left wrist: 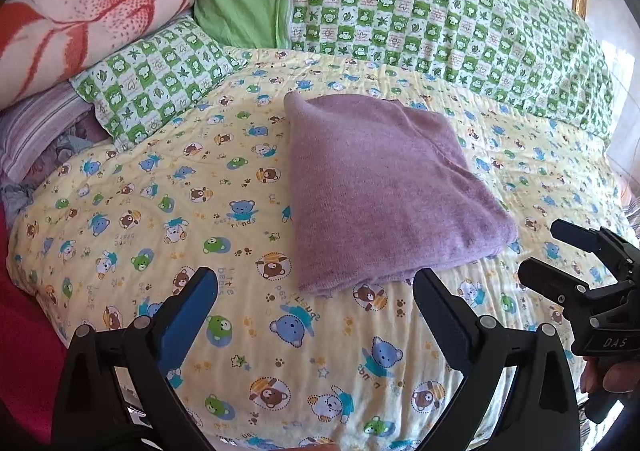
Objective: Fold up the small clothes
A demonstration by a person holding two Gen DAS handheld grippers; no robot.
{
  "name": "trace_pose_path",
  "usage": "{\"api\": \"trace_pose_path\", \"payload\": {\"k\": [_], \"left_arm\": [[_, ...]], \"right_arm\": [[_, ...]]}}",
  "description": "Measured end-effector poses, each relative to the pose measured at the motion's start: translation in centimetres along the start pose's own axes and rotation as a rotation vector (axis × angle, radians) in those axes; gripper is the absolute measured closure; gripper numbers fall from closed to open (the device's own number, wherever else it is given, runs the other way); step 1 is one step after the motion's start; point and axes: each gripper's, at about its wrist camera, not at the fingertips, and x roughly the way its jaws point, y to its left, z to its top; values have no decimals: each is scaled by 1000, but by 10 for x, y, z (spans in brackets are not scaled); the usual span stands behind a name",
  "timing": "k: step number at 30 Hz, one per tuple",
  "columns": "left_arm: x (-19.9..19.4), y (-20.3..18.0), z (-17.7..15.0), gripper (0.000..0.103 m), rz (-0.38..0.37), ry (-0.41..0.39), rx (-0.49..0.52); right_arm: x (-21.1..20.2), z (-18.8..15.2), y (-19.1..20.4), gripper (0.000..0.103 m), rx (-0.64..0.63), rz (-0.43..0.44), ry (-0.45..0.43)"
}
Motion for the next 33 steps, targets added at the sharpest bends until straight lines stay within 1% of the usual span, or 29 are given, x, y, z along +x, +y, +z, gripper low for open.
{"api": "trace_pose_path", "payload": {"k": [6, 12, 23, 33], "left_arm": [[22, -5, -8, 4, 36, 43, 26], [31, -10, -17, 4, 69, 52, 66], [35, -8, -17, 4, 73, 47, 59], [34, -8, -15, 4, 75, 44, 49]], "right_arm": [[15, -4, -1, 6, 4, 2, 19], [30, -13, -2, 6, 21, 4, 46], [39, -21, -14, 6, 70, -2, 63], [40, -17, -13, 6, 66, 14, 50]]}}
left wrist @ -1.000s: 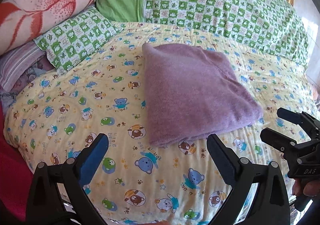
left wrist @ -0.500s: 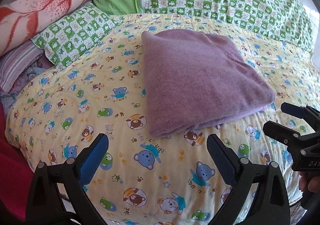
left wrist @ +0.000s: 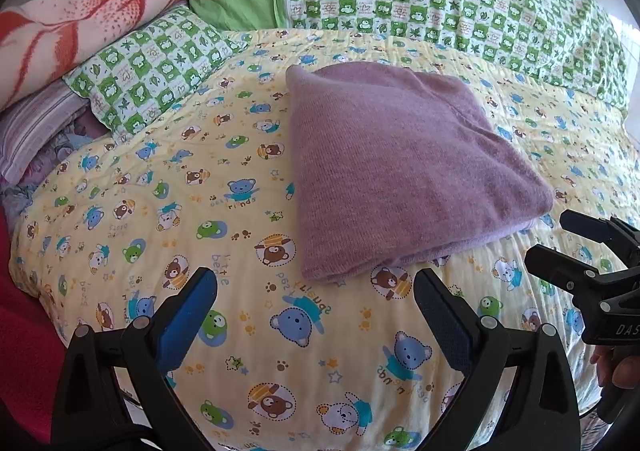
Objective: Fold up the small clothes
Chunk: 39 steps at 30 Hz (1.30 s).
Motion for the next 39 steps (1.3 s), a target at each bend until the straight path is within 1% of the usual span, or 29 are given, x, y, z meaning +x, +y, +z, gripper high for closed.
{"api": "trace_pose_path", "payload": {"k": [18, 39], "left_arm": [[-7, -2, 1, 4, 6, -13, -12], [-3, 0, 1, 3, 1, 17, -27]], "right_arm": [[0, 0, 3, 6, -25, 0, -2], [2, 0, 5, 6, -19, 6, 6]]}}
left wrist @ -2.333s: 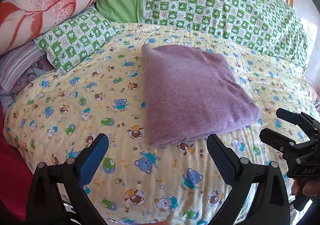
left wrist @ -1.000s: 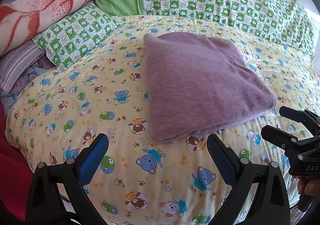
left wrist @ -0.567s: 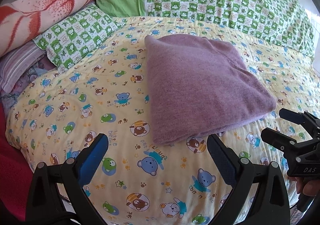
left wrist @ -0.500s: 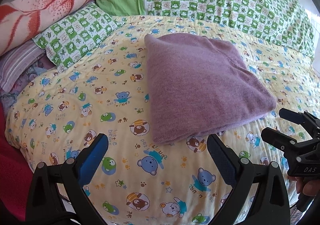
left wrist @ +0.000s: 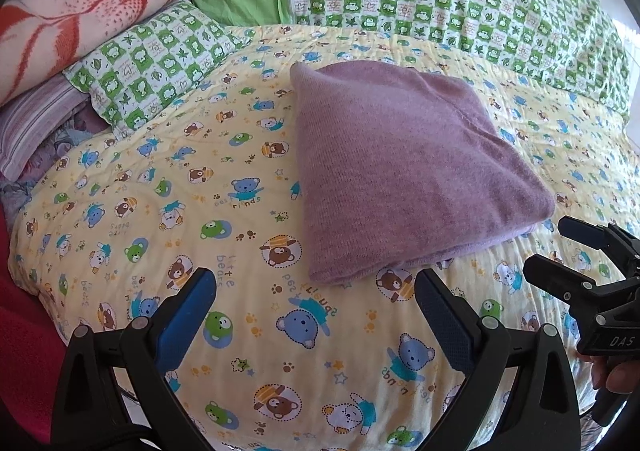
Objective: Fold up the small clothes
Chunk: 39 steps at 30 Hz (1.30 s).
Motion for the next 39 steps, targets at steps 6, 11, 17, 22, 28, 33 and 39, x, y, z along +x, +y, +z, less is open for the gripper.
{"api": "trace_pose_path", "payload": {"k": [6, 11, 17, 22, 28, 33, 39], "left_arm": [[2, 1, 2, 3, -3, 2, -2], [2, 2, 2, 3, -2, 6, -2], [2, 2, 1, 3, 0, 6, -5], [2, 2, 1, 3, 1, 9, -10], [2, 0, 1, 3, -3, 10, -2], [1, -1, 2, 3, -6, 9, 1], [0, -2, 3, 3, -10, 6, 7]], "right_arm": [[0, 1, 3, 6, 5, 4, -7], [1, 3, 7, 6, 8, 7, -8], [0, 5, 8, 6, 10, 10, -9], [-1, 6, 8, 6, 12, 12, -12], [-2, 6, 7, 6, 17, 14, -14], [-3, 7, 7, 6, 19, 13, -16], [-6, 8, 8, 6, 27, 14, -24]]}}
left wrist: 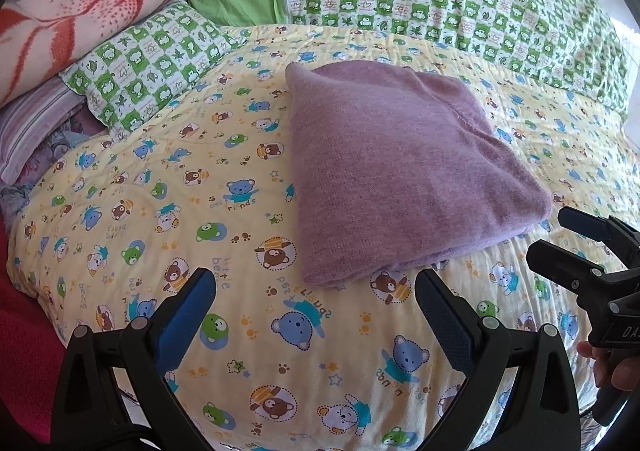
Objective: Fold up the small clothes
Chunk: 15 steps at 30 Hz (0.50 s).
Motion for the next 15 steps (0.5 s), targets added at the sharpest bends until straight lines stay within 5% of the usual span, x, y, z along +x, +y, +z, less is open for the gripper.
{"api": "trace_pose_path", "payload": {"k": [15], "left_arm": [[-1, -2, 7, 3, -4, -10, 8]], "right_arm": [[-6, 7, 1, 6, 13, 11, -23]]}}
